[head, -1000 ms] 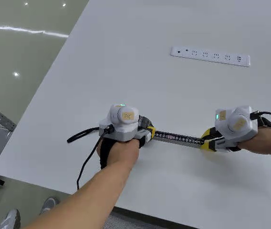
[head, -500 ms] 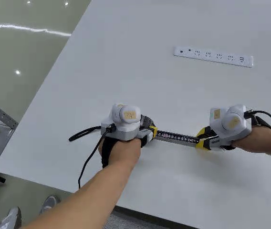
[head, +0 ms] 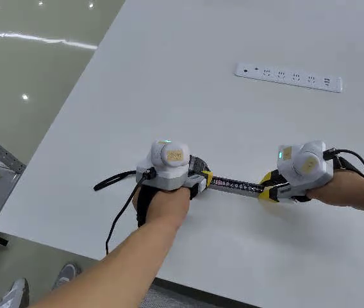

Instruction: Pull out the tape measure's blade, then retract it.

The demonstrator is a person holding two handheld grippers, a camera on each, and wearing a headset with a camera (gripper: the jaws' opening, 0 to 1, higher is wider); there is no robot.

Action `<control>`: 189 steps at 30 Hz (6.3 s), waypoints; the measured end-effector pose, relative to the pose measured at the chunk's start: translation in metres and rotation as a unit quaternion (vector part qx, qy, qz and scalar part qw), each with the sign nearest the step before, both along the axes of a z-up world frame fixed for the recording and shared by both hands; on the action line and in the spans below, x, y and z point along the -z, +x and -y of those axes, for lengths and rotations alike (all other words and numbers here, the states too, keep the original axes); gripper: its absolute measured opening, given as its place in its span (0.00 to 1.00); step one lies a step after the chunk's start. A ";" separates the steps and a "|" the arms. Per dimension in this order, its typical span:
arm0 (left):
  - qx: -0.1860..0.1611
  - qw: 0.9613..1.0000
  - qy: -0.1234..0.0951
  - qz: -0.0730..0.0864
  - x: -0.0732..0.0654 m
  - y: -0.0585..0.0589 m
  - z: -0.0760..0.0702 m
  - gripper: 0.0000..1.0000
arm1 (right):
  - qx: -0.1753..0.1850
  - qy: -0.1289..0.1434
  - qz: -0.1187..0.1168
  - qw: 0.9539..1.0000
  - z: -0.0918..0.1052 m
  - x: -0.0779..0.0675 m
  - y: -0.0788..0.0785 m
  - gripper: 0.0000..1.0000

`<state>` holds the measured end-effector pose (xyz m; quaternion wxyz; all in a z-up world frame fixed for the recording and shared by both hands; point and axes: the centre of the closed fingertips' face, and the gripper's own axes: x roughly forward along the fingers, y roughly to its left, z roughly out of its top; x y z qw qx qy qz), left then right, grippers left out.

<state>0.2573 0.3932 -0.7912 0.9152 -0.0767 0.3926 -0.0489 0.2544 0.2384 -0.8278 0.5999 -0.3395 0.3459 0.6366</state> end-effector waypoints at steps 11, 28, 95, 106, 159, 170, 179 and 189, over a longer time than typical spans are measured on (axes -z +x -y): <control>0.001 1.000 0.000 0.001 0.000 0.000 0.000 0.55 | -0.001 0.005 -0.001 1.000 -0.011 -0.003 -0.005 0.11; 0.000 1.000 -0.008 0.002 0.000 0.001 -0.001 0.54 | -0.002 0.013 -0.001 1.000 -0.029 -0.002 -0.005 0.11; -0.005 1.000 -0.017 -0.001 -0.001 0.000 -0.003 0.55 | -0.020 0.032 -0.003 0.999 -0.104 -0.003 -0.008 0.11; -0.005 1.000 -0.017 -0.001 -0.001 0.000 -0.003 0.55 | -0.018 0.034 -0.002 0.999 -0.108 -0.002 -0.008 0.11; 0.043 0.999 -0.006 0.019 -0.010 -0.015 -0.008 0.72 | 0.116 0.055 -0.031 0.991 -0.090 -0.006 -0.009 0.30; 0.070 0.997 0.001 0.027 -0.013 -0.032 -0.018 0.78 | 0.170 0.077 -0.044 0.982 -0.079 -0.023 -0.015 0.41; 0.088 0.995 0.002 0.035 -0.022 -0.044 -0.019 0.80 | 0.200 0.101 -0.039 0.974 -0.065 -0.047 -0.022 0.52; 0.119 0.992 0.014 0.048 -0.038 -0.054 -0.025 0.85 | 0.252 0.114 -0.040 0.960 -0.032 -0.066 -0.037 0.62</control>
